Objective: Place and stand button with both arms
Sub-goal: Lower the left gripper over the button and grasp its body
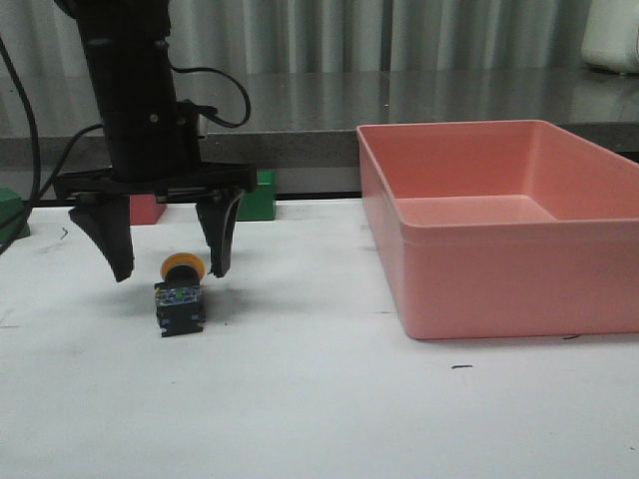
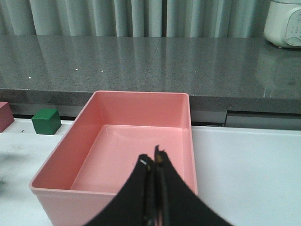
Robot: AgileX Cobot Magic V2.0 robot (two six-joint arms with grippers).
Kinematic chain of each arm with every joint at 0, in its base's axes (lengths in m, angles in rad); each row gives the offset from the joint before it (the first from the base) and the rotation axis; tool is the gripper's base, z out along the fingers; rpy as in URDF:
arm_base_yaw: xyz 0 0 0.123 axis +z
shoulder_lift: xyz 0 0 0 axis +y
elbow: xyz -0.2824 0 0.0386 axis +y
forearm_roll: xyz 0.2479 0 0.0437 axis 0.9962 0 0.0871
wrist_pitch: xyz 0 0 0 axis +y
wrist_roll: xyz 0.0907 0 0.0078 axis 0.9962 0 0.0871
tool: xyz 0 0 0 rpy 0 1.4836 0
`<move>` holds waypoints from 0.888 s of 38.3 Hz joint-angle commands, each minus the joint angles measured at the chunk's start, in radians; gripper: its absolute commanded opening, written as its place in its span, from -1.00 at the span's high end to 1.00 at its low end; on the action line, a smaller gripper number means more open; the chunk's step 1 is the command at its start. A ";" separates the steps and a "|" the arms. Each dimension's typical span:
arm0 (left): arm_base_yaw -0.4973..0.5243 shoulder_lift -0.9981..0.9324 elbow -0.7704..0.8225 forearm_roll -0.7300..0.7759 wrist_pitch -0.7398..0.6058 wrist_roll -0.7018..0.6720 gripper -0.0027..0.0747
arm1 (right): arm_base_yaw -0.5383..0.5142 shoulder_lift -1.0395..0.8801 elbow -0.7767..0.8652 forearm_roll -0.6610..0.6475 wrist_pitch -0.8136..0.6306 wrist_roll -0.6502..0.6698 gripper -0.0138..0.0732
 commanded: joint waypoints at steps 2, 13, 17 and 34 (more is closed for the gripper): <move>0.006 -0.029 -0.044 -0.014 0.009 -0.011 -0.61 | -0.002 0.009 -0.023 -0.013 -0.088 -0.009 0.84; 0.006 -0.002 -0.049 -0.014 -0.003 -0.011 -0.44 | -0.002 0.009 -0.023 -0.013 -0.088 -0.009 0.84; 0.006 -0.002 -0.049 -0.014 -0.003 -0.011 -0.09 | -0.002 0.009 -0.023 -0.013 -0.088 -0.009 0.84; -0.008 -0.033 -0.129 0.056 0.036 -0.011 0.48 | -0.002 0.009 -0.023 -0.013 -0.088 -0.009 0.84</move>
